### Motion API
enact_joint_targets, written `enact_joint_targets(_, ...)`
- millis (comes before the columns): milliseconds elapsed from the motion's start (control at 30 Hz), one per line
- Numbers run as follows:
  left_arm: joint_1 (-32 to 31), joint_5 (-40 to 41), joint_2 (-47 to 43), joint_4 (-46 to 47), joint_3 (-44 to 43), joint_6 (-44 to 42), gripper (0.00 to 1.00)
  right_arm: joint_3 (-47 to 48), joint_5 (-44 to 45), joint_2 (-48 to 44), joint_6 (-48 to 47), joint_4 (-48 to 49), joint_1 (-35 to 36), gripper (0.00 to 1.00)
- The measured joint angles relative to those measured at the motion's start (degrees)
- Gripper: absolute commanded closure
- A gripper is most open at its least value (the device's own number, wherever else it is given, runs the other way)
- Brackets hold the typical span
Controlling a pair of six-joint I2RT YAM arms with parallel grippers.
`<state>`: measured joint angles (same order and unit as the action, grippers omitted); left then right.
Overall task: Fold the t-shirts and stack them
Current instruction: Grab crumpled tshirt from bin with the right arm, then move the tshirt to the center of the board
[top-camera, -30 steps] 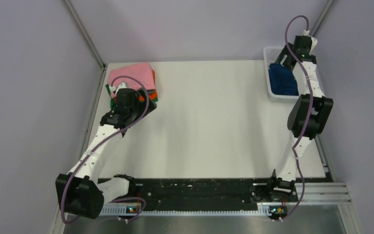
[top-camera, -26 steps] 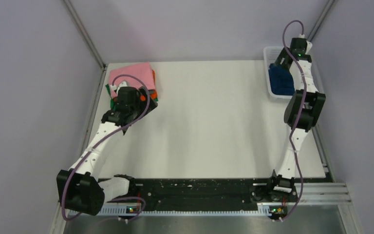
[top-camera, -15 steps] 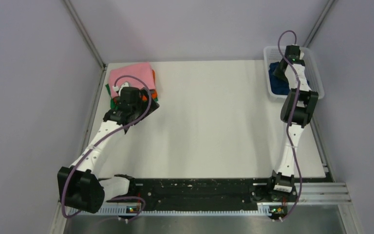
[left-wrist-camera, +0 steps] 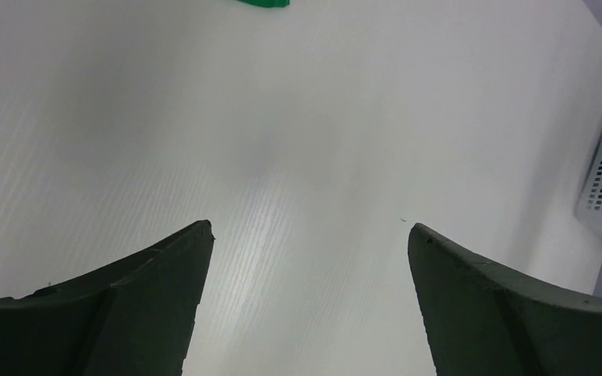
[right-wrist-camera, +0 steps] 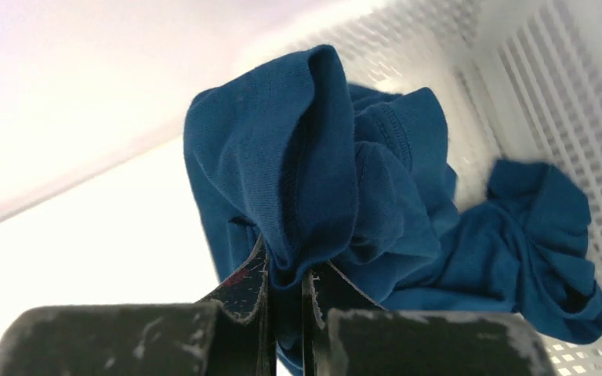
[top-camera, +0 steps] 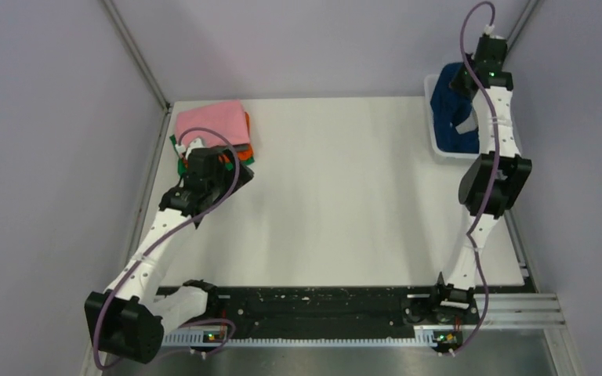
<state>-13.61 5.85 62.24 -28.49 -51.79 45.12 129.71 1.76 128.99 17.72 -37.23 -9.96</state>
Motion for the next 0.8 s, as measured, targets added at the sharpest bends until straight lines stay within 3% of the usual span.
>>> enact_joint_targets(100,0.0,0.4,-2.8,-0.3,0.9,-0.3,0.01,-0.4,-3.3,-9.7,-2.3,0.7,3.6,1.0)
enact_joint_targets(333,0.0,4.2,-6.2,-4.0,1.1,-0.3,0.01,-2.0,-19.8,-27.1,-8.9,5.6,21.8,1.0)
enact_joint_targets(433,0.0,5.1,-7.8,-5.3,1.6,-0.3,0.01,-8.7,-26.6,-32.3,-10.9,7.5,27.3,1.0)
enact_joint_targets(600,0.0,6.1,-10.2,-6.7,1.9,-1.1,0.01,-32.3,-27.3,-41.8,-10.9,11.4,26.9,0.99)
enact_joint_targets(667,0.0,6.3,-10.8,-6.7,2.1,-1.5,0.01,-44.2,-24.7,-45.8,-9.7,12.9,26.6,0.89)
enact_joint_targets(733,0.0,6.3,-10.8,-6.7,2.4,-1.8,0.01,-55.5,-21.2,-49.6,-8.0,13.6,26.3,0.87)
enact_joint_targets(767,0.0,6.2,-10.6,-6.7,2.5,-2.0,0.01,-61.4,-18.9,-51.6,-7.0,13.6,26.3,0.81)
enact_joint_targets(800,0.0,5.8,-10.0,-6.7,2.5,-2.3,0.01,-65.7,-16.5,-53.1,-6.3,13.0,26.2,0.69)
